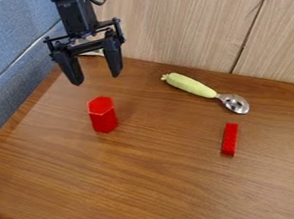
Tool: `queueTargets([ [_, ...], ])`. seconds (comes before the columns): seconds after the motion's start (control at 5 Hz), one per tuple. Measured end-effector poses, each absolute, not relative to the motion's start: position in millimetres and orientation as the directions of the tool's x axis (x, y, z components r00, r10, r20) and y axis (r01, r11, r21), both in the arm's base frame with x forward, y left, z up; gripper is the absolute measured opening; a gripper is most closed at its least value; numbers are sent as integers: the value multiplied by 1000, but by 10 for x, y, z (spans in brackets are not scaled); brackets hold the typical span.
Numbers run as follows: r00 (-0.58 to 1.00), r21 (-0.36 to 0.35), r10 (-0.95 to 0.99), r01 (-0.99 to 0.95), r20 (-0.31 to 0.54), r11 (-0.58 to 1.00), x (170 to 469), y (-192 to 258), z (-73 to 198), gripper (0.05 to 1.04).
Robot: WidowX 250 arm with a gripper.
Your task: Move the red object to the lower right side of the table
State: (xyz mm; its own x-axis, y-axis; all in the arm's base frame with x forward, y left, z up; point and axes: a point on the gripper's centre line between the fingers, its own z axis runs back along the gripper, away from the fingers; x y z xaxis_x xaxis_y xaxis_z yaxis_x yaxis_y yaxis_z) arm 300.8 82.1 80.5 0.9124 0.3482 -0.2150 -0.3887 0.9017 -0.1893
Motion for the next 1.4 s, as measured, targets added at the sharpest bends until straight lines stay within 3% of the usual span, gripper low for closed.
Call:
queueTargets([
  [0.2,901,-185,355,-404,-248,896,2987,814,685,1001],
  [0.4,875,-140,430,-465,-225,874,2961,865,556,1001],
  [1.0,843,-118,523,-536,-128,836,2915,944,249,1001],
  [1.4,869,-118,463,-485,-175,867,2977,857,15,946],
])
